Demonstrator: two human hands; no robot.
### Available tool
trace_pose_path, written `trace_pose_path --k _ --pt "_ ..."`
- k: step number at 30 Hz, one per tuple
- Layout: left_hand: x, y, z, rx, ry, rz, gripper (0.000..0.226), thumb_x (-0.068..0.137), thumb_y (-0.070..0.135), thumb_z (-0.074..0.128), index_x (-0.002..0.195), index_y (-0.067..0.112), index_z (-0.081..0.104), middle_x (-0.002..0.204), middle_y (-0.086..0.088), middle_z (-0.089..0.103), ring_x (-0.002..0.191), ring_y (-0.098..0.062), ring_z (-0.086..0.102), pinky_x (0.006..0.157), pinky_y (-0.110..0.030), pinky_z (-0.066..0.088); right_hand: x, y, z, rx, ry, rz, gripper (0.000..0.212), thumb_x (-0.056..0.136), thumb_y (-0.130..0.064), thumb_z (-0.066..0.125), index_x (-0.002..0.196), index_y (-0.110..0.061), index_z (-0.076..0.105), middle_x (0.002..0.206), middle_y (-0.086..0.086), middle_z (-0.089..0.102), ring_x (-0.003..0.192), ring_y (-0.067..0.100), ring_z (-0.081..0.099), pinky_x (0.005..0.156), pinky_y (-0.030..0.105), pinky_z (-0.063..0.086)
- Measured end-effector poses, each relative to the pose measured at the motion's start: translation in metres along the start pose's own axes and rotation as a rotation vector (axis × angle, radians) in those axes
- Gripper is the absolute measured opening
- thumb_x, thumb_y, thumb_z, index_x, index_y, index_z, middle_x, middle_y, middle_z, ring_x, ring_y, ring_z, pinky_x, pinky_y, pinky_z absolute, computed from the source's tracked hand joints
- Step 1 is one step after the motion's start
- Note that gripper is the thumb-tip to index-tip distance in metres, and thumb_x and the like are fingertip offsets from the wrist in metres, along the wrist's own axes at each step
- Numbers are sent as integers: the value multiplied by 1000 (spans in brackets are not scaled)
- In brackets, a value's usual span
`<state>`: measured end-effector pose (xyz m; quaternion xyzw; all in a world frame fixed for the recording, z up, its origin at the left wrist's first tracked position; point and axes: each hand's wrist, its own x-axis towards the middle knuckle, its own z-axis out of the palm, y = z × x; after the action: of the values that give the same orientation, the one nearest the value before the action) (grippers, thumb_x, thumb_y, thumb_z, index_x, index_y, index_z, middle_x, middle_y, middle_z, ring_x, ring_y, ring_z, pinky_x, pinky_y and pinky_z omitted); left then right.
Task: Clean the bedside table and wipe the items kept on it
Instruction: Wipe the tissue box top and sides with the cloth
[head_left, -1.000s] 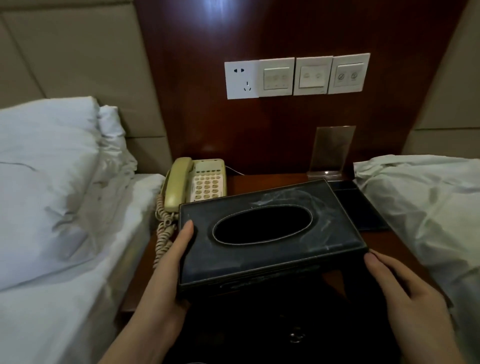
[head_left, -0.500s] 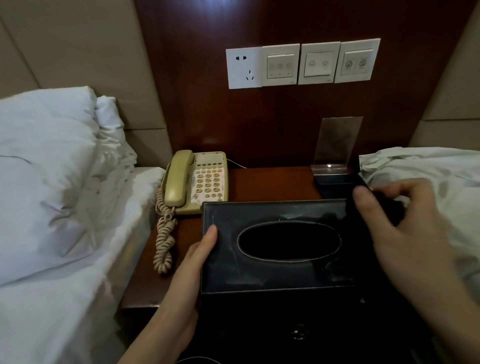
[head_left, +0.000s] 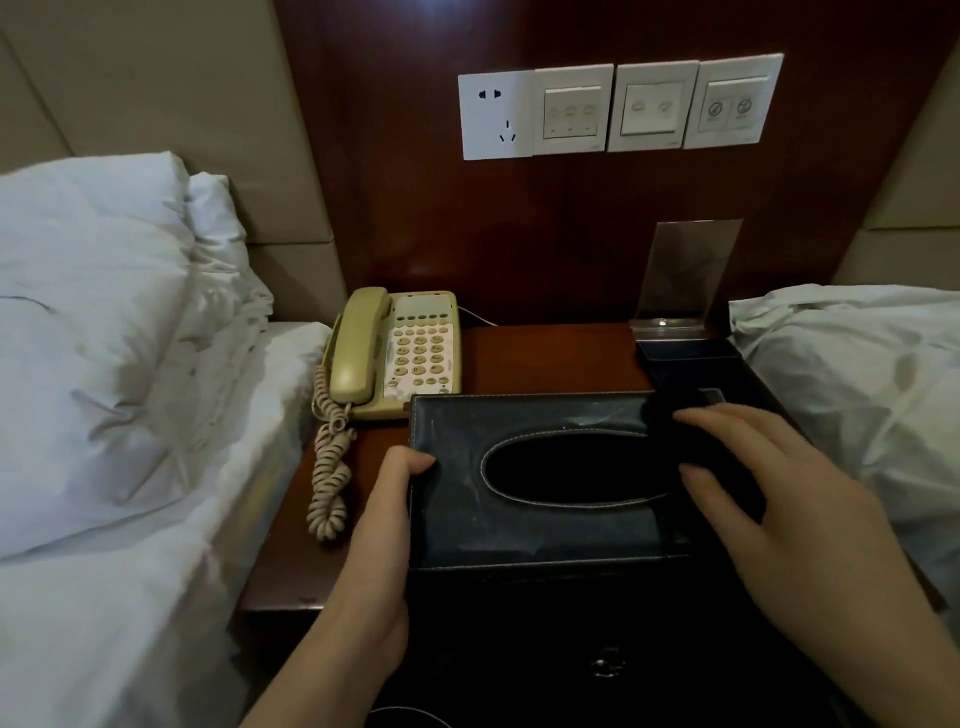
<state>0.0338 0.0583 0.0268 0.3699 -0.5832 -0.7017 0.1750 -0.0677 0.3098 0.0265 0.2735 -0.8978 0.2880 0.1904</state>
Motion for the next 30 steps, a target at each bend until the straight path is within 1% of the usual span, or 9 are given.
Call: trace_pose_path --k 2,4,6,9,12,16,20,25,30 --pt "2 12 9 -20 -26 -64 43 107 -3 40 66 10 40 116 -37 59 60 -21 48 46 -7 39 7 -10 0 156 93 40 38 90 -23 62 128 -27 60 115 -17 59 105 4 57 83 14 37" --pt "-11 15 19 9 -104 -171 25 106 5 46 89 -1 63 130 -29 65 74 -13 73 63 -15 51 16 -33 4 257 127 13 39 92 -22 61 130 -26 58 119 -15 60 109 -1 54 89 15 38" --pt "-21 14 28 17 -137 -123 23 103 21 52 109 14 73 106 -14 79 85 -17 77 67 -32 58 19 -63 15 285 46 -62 41 93 -26 57 134 -31 54 129 -15 56 117 1 50 96 16 37" --pt "-24 3 29 -30 -104 98 38 91 68 49 92 45 79 92 19 79 88 0 74 90 -32 56 14 -95 37 138 -82 -218 45 90 -30 58 134 -34 53 139 -16 50 115 8 49 95 17 34" --pt "-14 -3 27 70 -14 203 35 92 67 38 70 75 64 79 43 68 83 24 62 97 -28 46 10 -111 50 98 -128 -291 40 88 -34 62 128 -29 60 139 -10 54 98 15 53 82 25 51" --pt "-14 -18 18 245 -82 252 67 87 84 37 132 42 65 132 13 68 128 -8 61 109 -45 48 16 -115 50 73 -130 -314 37 84 -32 71 120 -32 65 134 -12 57 94 15 55 68 26 55" --pt "-11 -16 20 46 -73 151 40 79 70 51 84 41 78 87 17 79 84 -1 75 82 -33 55 22 -99 36 21 -169 -282 35 84 -36 69 119 -40 64 136 -19 55 96 11 59 72 26 52" --pt "-15 -16 17 33 -32 56 48 90 72 47 81 35 77 89 9 80 99 -17 75 102 -45 54 25 -65 19 31 -84 -77 33 86 -34 64 118 -35 66 135 -17 56 113 9 59 95 26 42" --pt "-26 -3 24 127 51 179 52 76 79 19 78 43 57 95 10 62 109 -13 56 105 -30 38 27 -125 36 101 -212 -300 43 92 -36 57 135 -33 51 140 -15 50 119 7 53 100 24 44"
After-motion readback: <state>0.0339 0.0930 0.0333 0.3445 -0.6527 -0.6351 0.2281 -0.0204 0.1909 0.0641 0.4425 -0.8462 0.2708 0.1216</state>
